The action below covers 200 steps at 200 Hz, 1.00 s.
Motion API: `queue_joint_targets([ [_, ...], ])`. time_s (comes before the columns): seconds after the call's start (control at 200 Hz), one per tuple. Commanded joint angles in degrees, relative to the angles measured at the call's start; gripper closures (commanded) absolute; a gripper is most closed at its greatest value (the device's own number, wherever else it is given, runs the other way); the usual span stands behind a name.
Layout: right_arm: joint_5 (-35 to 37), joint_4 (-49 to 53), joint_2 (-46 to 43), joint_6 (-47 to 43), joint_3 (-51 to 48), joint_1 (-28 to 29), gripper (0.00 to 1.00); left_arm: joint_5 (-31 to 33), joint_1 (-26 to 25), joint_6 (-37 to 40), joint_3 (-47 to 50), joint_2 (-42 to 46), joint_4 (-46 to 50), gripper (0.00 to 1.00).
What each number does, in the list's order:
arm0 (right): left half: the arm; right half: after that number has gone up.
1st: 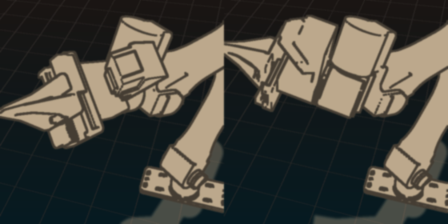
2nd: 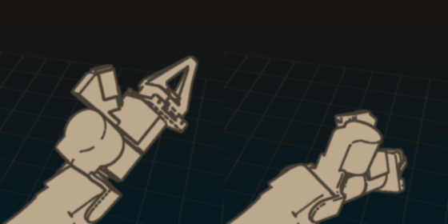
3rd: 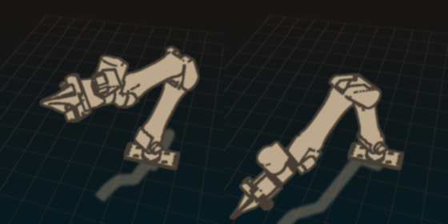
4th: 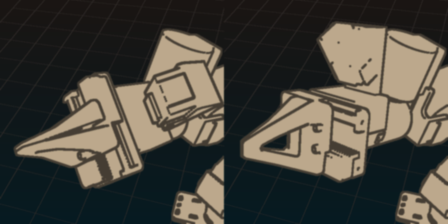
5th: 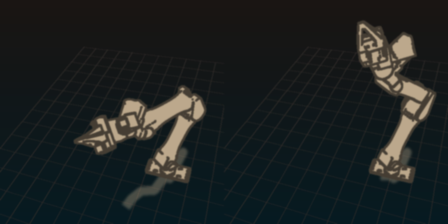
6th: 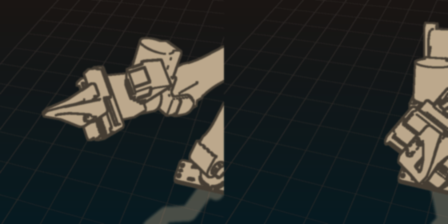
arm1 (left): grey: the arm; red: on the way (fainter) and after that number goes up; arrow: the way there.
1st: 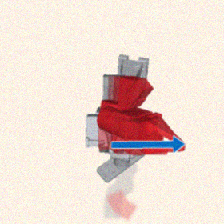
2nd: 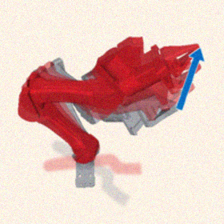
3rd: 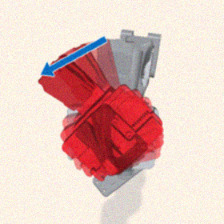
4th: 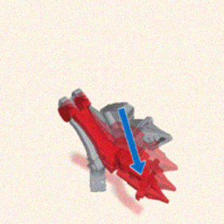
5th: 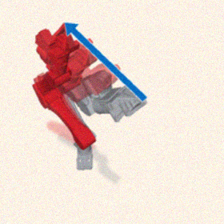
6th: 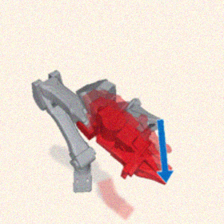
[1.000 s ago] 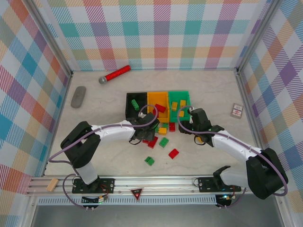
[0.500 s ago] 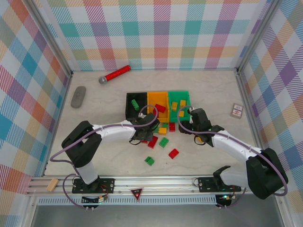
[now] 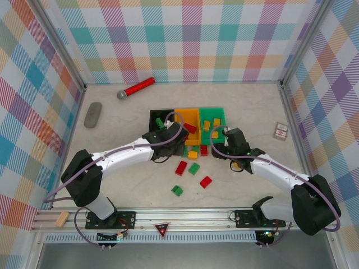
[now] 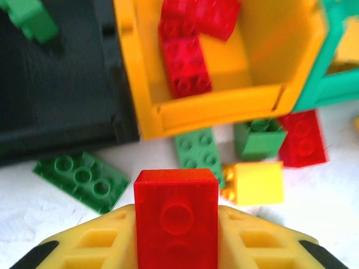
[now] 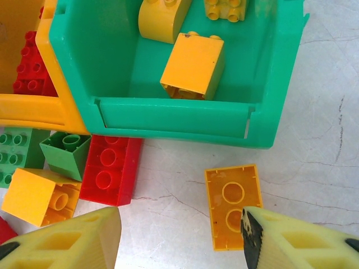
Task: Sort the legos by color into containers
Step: Place the lego in the container.
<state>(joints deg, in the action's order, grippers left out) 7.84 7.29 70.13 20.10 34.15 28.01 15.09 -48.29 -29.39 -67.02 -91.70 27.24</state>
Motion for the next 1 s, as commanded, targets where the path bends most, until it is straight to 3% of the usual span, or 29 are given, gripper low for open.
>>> queue_joint_targets([
  [0.0, -0.89, -0.91, -0.42, 0.29, -0.33, -0.39, 0.41, 3.57, 0.24, 3.28, -6.46, -3.46, 2.02, 0.67],
  [0.16, -0.38, -0.53, -1.26, 0.07, -0.41, -0.35, 0.4, 6.3, 1.2, 7.4, -16.79, -10.96, 3.85, 0.67],
  [0.295, -0.19, -0.35, -1.74, 0.12, -0.43, -0.4, 0.41, 4.45, 3.71, 9.13, -23.1, -16.09, 3.66, 0.65],
  [0.495, -0.01, 0.03, -2.51, 0.02, -0.66, -0.38, 0.4, -0.74, 6.98, 9.48, -28.77, -20.24, 4.73, 0.37],
  [0.58, 0.01, 0.01, -2.56, 0.02, -0.66, -0.4, 0.4, -4.23, 6.9, 9.06, -26.46, -18.91, 2.27, 0.27],
  [0.745, -0.09, -0.07, -2.45, 0.1, -0.63, -0.36, 0.4, -9.74, 6.35, 7.99, -17.23, -13.67, -2.37, 0.27],
  [0.995, -0.4, -0.66, -0.88, 0.38, -0.49, -0.36, 0.4, -12.76, 3.01, 8.8, -3.2, -4.71, -5.07, 0.27],
])
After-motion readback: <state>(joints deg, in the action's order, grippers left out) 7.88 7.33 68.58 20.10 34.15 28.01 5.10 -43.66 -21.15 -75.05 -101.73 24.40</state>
